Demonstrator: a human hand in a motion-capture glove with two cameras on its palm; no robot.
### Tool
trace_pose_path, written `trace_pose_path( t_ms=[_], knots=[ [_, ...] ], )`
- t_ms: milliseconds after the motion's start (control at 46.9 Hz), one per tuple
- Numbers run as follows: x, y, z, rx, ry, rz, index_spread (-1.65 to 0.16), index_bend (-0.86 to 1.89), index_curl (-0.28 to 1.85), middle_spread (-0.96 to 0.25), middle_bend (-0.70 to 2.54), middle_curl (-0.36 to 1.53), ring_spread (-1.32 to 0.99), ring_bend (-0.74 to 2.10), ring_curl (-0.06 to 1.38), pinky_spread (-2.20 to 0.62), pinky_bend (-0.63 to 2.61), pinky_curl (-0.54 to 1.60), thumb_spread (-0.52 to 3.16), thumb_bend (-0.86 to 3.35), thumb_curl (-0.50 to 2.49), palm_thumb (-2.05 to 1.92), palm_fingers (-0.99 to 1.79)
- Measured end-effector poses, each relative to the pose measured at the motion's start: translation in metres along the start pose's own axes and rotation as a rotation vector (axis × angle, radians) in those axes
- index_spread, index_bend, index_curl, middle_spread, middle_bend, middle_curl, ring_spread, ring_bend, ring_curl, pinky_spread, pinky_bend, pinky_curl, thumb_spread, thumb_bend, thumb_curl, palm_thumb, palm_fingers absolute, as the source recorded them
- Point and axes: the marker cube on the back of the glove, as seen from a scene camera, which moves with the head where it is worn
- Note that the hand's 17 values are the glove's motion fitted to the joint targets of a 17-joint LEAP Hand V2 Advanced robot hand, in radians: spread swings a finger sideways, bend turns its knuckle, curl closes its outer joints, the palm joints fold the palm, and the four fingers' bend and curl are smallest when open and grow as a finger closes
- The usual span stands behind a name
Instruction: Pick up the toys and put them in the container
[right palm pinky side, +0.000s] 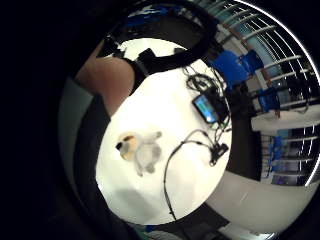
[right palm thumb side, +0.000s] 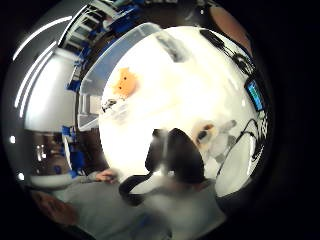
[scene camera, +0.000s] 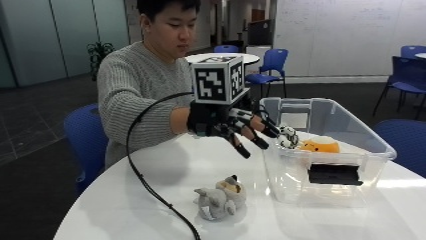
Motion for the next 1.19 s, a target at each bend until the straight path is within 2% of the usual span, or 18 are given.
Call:
trace_pose_path(
  t_ms=[128, 448, 576, 768, 832, 917, 1023, 1194],
  knots=[
    [0.011, 0.012, 0.031, -0.040, -0.013, 0.022, -0.40, 0.25, 0.36, -0.23, 0.19, 0.44, -0.20, 0.72, 0.34, -0.01, 1.16, 0.32, 1.35, -0.01, 0.41, 0.04, 0.06],
    [0.019, 0.052, 0.158, -0.251, -0.017, 0.057, -0.40, 0.19, 0.38, -0.22, 0.18, 0.41, -0.21, 0.70, 0.33, 0.00, 1.14, 0.32, 1.38, -0.01, 0.39, 0.07, 0.06],
    [0.021, 0.056, 0.173, -0.213, -0.029, 0.079, -0.40, 0.17, 0.37, -0.22, 0.18, 0.40, -0.20, 0.70, 0.32, 0.00, 1.15, 0.33, 1.37, 0.00, 0.38, 0.09, 0.05],
    [0.018, 0.055, 0.178, -0.167, 0.009, 0.078, -0.40, 0.16, 0.36, -0.24, 0.22, 0.41, -0.21, 0.76, 0.32, -0.08, 1.15, 0.32, 1.36, 0.02, 0.39, 0.18, 0.22],
    [0.017, 0.053, 0.182, -0.119, 0.020, 0.078, -0.40, 0.13, 0.35, -0.26, 0.26, 0.42, -0.24, 0.83, 0.33, -0.13, 1.14, 0.31, 1.37, 0.03, 0.40, 0.23, 0.31],
    [0.014, 0.051, 0.186, -0.026, 0.028, 0.064, -0.39, 0.03, 0.27, -0.27, 0.41, 0.46, -0.31, 1.03, 0.36, -0.27, 1.16, 0.31, 1.40, 0.07, 0.43, 0.31, 0.68],
    [0.008, 0.047, 0.187, 0.046, 0.029, 0.049, -0.39, 0.10, 0.27, -0.28, 0.48, 0.51, -0.36, 1.16, 0.43, -0.35, 1.20, 0.35, 1.26, 0.14, 0.53, 0.51, 0.80],
    [0.007, 0.047, 0.184, 0.049, -0.006, 0.055, -0.39, 0.22, 0.32, -0.29, 0.57, 0.60, -0.38, 1.26, 0.51, -0.40, 1.12, 0.38, 1.05, 0.17, 0.66, 0.64, 0.93]
  ],
)
